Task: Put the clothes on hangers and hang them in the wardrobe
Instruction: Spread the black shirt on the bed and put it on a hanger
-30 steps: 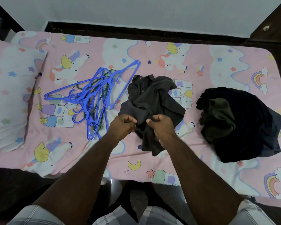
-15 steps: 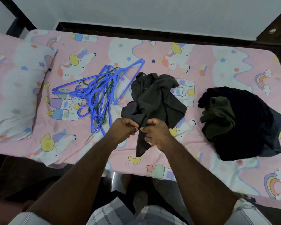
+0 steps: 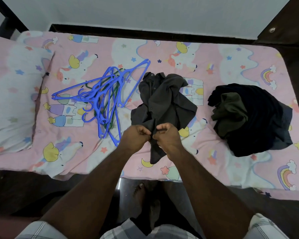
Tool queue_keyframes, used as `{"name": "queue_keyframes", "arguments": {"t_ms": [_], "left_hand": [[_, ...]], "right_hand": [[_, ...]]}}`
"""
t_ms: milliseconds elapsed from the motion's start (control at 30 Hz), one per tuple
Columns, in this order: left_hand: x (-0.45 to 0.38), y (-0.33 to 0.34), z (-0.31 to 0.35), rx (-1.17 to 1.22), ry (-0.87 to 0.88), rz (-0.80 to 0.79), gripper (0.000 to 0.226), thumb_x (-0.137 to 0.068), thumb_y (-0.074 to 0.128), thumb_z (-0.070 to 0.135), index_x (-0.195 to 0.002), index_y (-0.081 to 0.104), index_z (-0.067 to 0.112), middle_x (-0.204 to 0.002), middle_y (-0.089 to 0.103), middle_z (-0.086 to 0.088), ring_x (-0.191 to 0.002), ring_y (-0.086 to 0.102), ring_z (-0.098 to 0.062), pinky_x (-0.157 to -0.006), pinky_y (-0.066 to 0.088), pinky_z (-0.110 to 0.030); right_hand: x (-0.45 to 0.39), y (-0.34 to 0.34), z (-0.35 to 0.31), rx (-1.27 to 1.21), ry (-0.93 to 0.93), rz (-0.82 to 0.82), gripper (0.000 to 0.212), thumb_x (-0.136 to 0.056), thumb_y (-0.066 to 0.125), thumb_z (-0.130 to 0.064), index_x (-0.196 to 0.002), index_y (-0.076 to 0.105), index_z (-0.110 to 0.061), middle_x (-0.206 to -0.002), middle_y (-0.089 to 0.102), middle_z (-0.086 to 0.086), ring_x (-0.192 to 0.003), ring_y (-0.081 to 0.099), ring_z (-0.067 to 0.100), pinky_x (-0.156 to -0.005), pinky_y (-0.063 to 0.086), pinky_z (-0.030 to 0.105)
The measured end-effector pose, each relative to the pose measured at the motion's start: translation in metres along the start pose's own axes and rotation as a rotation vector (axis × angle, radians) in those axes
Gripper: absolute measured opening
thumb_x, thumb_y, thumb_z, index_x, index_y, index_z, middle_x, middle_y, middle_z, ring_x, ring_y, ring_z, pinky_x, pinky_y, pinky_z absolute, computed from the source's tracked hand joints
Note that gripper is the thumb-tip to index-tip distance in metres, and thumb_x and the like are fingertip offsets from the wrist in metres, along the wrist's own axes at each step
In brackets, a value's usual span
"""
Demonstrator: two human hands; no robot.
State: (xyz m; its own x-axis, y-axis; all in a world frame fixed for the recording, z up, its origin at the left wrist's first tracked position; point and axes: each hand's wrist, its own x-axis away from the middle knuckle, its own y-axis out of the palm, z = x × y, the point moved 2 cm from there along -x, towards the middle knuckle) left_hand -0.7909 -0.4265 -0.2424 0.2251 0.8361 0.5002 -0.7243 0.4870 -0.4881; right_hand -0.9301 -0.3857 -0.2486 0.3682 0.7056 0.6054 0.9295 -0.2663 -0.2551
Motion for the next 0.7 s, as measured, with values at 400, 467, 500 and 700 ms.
{"name": "queue_keyframes", "arguments": {"t_ms": [400, 467, 500, 700], "left_hand": [[0.008, 0.003, -0.018, 0.244, -0.063, 0.003, 0.014, -0.089, 0.072, 0.005, -0.083, 0.071, 0.018, -0.081, 0.074, -0.006, -0.077, 0.072, -0.02, -0.071, 0.058, -0.027], [0.007, 0.004, -0.018, 0.293, -0.068, -0.009, 0.014, -0.089, 0.07, 0.003, -0.084, 0.071, 0.016, -0.081, 0.074, -0.007, -0.076, 0.072, -0.02, -0.068, 0.057, -0.025], [0.006, 0.004, -0.018, 0.319, -0.072, -0.021, 0.012, -0.091, 0.069, 0.005, -0.085, 0.072, 0.015, -0.082, 0.074, -0.007, -0.077, 0.072, -0.02, -0.07, 0.057, -0.025], [0.003, 0.003, -0.016, 0.377, -0.069, -0.049, 0.007, -0.091, 0.072, 0.017, -0.092, 0.074, 0.011, -0.083, 0.074, -0.006, -0.077, 0.071, -0.015, -0.072, 0.059, -0.026]], "right_hand": [[0.016, 0.013, 0.015, -0.145, -0.002, 0.012, 0.022, -0.091, 0.062, 0.001, -0.096, 0.057, -0.02, -0.098, 0.07, 0.012, -0.089, 0.072, 0.027, -0.083, 0.061, 0.041], [0.015, 0.012, 0.015, -0.153, -0.017, 0.014, 0.024, -0.09, 0.062, 0.002, -0.094, 0.057, -0.021, -0.098, 0.07, 0.013, -0.089, 0.072, 0.028, -0.082, 0.062, 0.041], [0.014, 0.011, 0.015, -0.126, -0.035, 0.022, 0.026, -0.088, 0.066, 0.001, -0.093, 0.057, -0.022, -0.096, 0.07, 0.013, -0.088, 0.072, 0.027, -0.082, 0.062, 0.043], [0.01, 0.008, 0.009, -0.059, -0.083, -0.007, 0.029, -0.083, 0.076, 0.0, -0.099, 0.057, -0.014, -0.09, 0.07, 0.009, -0.086, 0.071, 0.024, -0.078, 0.062, 0.039]]}}
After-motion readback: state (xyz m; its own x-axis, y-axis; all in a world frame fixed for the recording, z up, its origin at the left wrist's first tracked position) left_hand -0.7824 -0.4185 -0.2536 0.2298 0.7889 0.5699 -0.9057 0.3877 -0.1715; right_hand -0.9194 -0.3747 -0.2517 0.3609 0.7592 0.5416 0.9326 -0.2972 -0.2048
